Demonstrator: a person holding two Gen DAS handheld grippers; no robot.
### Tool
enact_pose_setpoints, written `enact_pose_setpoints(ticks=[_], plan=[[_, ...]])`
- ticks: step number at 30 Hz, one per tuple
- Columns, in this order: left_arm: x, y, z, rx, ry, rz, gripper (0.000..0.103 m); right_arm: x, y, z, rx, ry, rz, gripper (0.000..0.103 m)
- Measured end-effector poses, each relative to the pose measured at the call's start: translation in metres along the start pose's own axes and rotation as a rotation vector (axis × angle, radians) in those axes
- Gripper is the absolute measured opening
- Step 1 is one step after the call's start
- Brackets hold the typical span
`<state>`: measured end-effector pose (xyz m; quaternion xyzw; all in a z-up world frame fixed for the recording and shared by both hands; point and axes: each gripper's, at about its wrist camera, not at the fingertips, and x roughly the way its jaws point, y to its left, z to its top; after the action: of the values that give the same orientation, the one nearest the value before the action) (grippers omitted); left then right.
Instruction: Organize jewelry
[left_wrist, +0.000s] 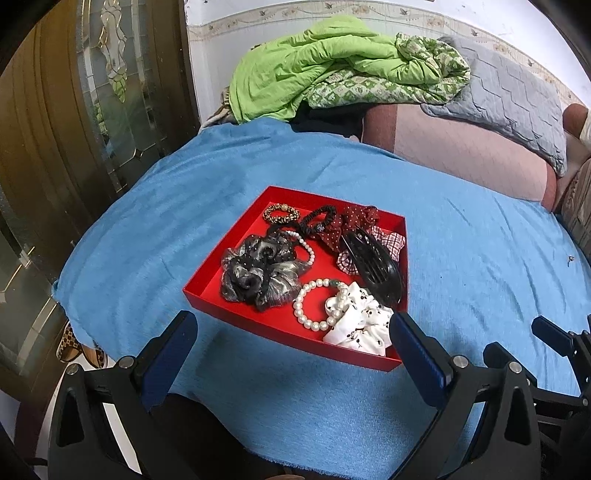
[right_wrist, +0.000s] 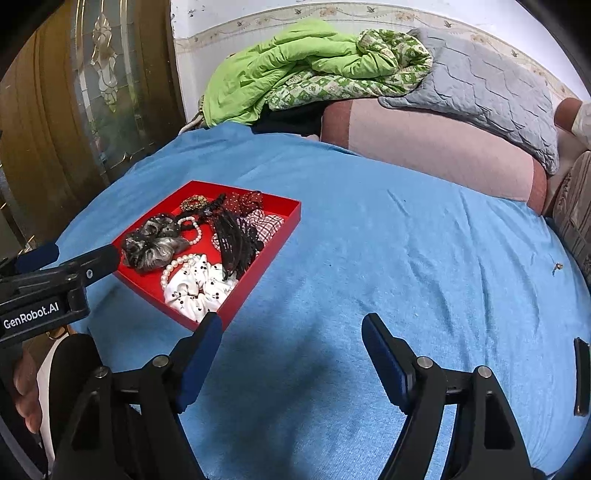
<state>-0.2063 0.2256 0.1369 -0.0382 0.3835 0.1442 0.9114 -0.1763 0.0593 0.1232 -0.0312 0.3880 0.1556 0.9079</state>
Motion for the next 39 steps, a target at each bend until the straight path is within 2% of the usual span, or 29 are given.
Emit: enact_pose_setpoints(ticks=[15,39], plan=[[0.016,-0.001,-0.003,0.012,0.045,-0.02,0.103,0.011,0.002,-0.001,-0.015,0.016,-0.024,0.083],[0.043,0.022,-0.01,-0.04,0.1,-0.047,0.103,0.03,0.019,0.008,-0.042,0.053,-0.063,0.084]])
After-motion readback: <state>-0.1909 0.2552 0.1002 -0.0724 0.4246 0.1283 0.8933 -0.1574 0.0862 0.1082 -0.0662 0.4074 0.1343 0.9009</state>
